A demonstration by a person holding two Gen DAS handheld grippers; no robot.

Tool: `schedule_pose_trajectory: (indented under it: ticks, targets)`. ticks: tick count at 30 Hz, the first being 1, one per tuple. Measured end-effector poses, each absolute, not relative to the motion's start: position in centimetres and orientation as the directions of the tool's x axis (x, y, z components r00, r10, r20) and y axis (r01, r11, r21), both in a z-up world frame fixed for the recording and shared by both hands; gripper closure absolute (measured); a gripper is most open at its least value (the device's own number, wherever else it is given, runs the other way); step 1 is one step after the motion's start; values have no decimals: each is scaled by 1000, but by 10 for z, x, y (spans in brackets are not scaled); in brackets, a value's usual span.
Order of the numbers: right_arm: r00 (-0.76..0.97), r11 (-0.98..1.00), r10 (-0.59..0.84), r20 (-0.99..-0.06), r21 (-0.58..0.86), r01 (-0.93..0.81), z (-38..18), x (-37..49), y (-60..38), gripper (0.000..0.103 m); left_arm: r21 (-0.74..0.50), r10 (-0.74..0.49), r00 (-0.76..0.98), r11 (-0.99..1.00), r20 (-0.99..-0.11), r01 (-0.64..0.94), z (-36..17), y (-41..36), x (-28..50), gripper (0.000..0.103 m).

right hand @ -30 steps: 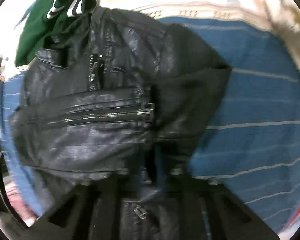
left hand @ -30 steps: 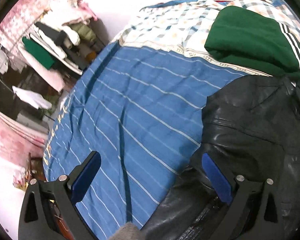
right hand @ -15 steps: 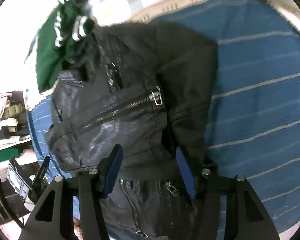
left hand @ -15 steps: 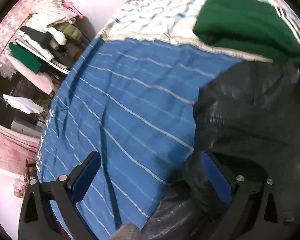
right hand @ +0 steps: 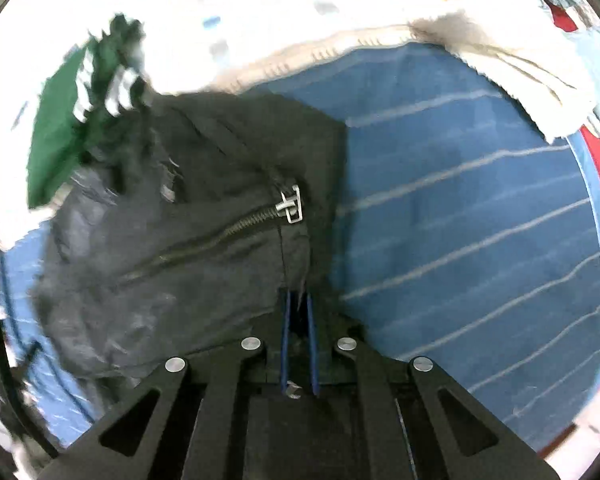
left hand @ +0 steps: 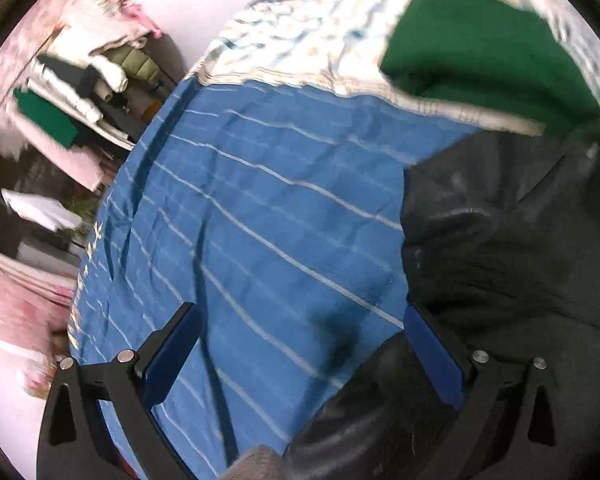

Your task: Fold large clothes

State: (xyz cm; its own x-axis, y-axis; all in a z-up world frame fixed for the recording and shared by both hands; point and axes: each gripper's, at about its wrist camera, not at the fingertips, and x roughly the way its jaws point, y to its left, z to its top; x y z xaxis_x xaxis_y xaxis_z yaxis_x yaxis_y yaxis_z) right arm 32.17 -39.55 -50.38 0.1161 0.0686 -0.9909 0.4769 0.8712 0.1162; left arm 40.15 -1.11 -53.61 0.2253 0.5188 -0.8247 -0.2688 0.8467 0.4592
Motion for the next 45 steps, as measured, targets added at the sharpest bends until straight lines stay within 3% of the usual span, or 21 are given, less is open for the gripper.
schedule_pose_trajectory:
  ticks: [1,3,4,7,10,13,16,19,24,31,32,34,35,36,45]
  targets:
    - [40,882,79,-996,88,463,-517,327,-396,92,489,541,208,835,-815,-254,-545,-10,407,0]
    - [-31,878,66,-997,44,477,-527,331,-396,74,593,631,189,774,-752,-223,-565,-7,417,0]
    - [-20,876,19,-1000,7,482,-519,333,-396,72,615,644,167,764,-747,-197,-579,-2,422,0]
    - [88,893,-77,-993,-30,448,-488,344,-385,72,552,584,164,808,-795,-205,-586,15,424,0]
    - [172,941,45,-984,100,324,-480,367,-349,72,547,577,184,816,-796,-189,-584,13,422,0]
    - [131,947,198,-971,224,231,-508,392,-306,72,537,567,181,821,-803,-191,-576,15,419,0]
    - [-2,972,139,-990,136,190,-562,412,-276,72,475,528,193,840,-827,-263,-545,22,414,0]
    - [-6,979,91,-996,88,184,-576,417,-266,73,394,473,273,870,-838,-298,-517,12,408,0]
    - [-29,973,84,-996,76,219,-570,414,-272,74,482,510,249,860,-823,-168,-584,-7,425,0]
    - [-97,975,86,-992,64,211,-575,426,-283,74,461,502,241,863,-831,-209,-568,-4,429,0]
    - [-100,970,124,-987,100,221,-572,427,-287,71,468,514,235,855,-825,-224,-562,-5,425,0]
    - [-79,957,180,-981,155,245,-558,425,-301,51,496,548,231,832,-804,-247,-550,-8,418,0]
    - [-55,954,188,-981,169,247,-549,420,-310,32,516,574,239,814,-783,-266,-540,-14,408,0]
    - [-33,952,197,-980,183,246,-540,415,-317,29,527,588,243,805,-771,-273,-535,-16,403,0]
    - [-18,951,150,-989,139,275,-518,334,-411,29,703,729,178,684,-661,-196,-527,-111,291,0]
